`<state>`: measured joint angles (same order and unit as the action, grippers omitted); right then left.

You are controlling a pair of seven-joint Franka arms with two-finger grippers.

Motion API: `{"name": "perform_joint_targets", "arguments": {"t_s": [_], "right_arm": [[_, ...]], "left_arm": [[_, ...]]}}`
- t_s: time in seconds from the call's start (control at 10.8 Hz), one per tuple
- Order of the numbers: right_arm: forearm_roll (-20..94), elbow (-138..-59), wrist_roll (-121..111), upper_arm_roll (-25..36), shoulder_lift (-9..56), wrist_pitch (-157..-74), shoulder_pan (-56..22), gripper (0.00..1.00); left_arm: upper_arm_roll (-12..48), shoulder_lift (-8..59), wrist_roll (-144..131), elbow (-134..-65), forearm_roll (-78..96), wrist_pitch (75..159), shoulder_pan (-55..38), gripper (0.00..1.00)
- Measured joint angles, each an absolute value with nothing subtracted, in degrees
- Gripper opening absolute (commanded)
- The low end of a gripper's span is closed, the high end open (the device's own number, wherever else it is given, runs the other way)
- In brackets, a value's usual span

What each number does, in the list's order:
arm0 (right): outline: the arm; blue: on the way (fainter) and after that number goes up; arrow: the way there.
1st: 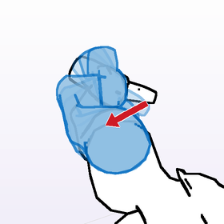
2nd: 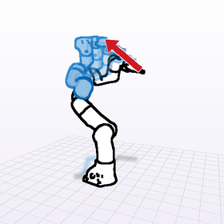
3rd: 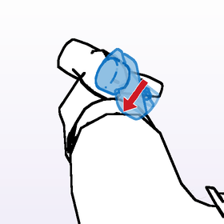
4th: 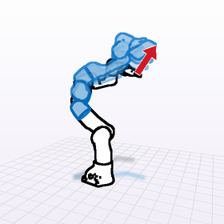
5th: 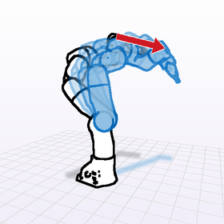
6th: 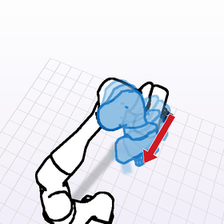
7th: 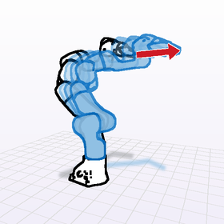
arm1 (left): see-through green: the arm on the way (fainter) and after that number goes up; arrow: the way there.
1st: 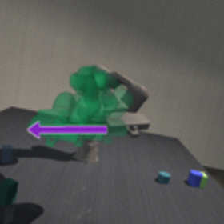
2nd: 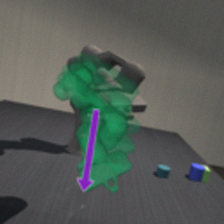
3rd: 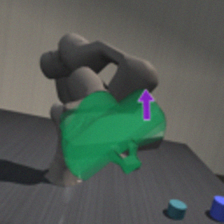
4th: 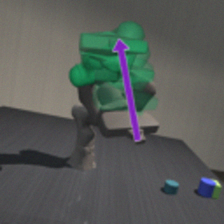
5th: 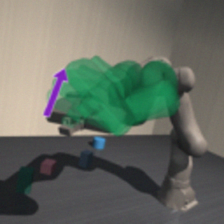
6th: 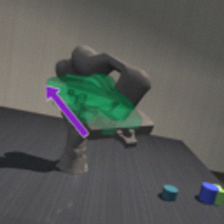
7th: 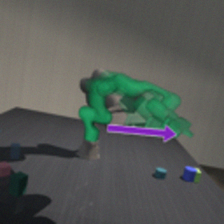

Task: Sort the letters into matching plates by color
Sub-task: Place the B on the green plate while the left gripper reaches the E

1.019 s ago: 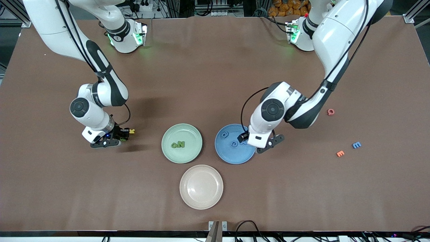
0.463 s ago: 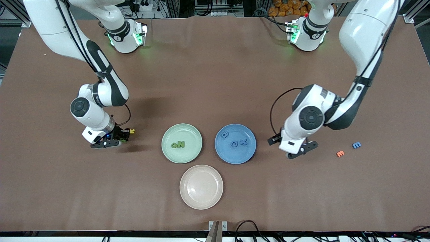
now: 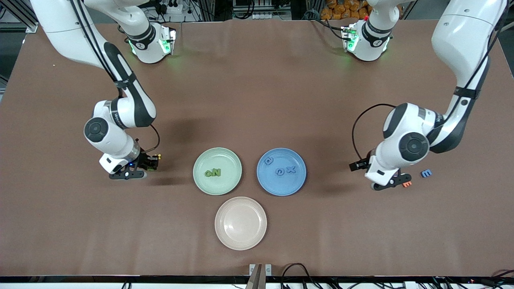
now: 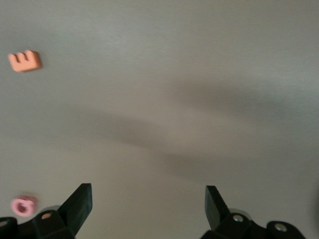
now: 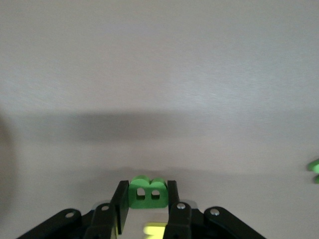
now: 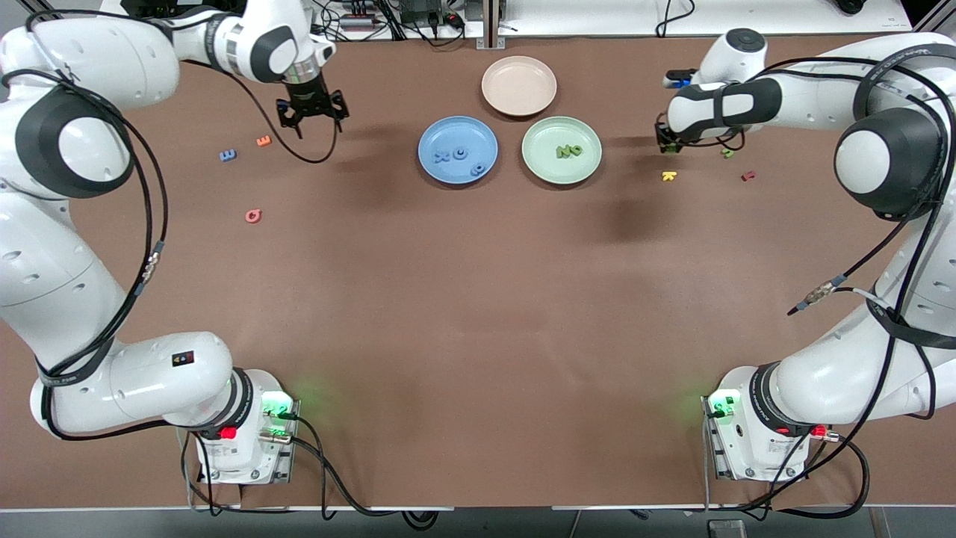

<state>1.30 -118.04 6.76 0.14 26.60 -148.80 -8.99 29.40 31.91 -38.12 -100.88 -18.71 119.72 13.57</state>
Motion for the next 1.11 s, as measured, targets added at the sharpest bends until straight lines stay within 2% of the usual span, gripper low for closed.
{"name": "perform_joint_targets", "arguments": {"t_s": [0.37, 0.74, 0.83, 0.93, 1.02, 1.11], "right_arm": [[1.31, -114.72, 24.79, -0.09, 26.73, -148.68, -16.87, 0.25], [1.33, -110.09, 43.59, -1.44, 29.45, -148.45, -22.64, 0.26], [1.33, -109.29, 47.29, -1.63, 30.38, -148.45, -23.40, 0.29], [1.33, -108.65, 50.37, -1.67, 31.34, -148.43, -23.99, 0.76], [1.33, -108.10, 52.45, -1.71, 32.34, -148.42, -24.47, 1.00], [1.33, -107.68, 53.41, -1.72, 33.09, -148.43, -24.68, 1.00]], "left_arm": [[29.40, 30.23, -28.40, -103.06, -19.03, 120.39, 19.17, 1.00], [29.39, 28.20, -21.10, -109.22, -20.75, 130.07, 26.98, 1.00], [29.38, 27.87, -20.80, -110.24, -20.77, 131.54, 28.68, 1.00], [29.35, 27.75, -20.75, -110.63, -20.78, 132.59, 30.33, 1.00], [29.31, 27.71, -20.72, -110.85, -20.78, 133.67, 32.35, 1.00], [29.29, 27.72, -20.67, -111.23, -20.78, 134.70, 34.52, 1.00]]}}
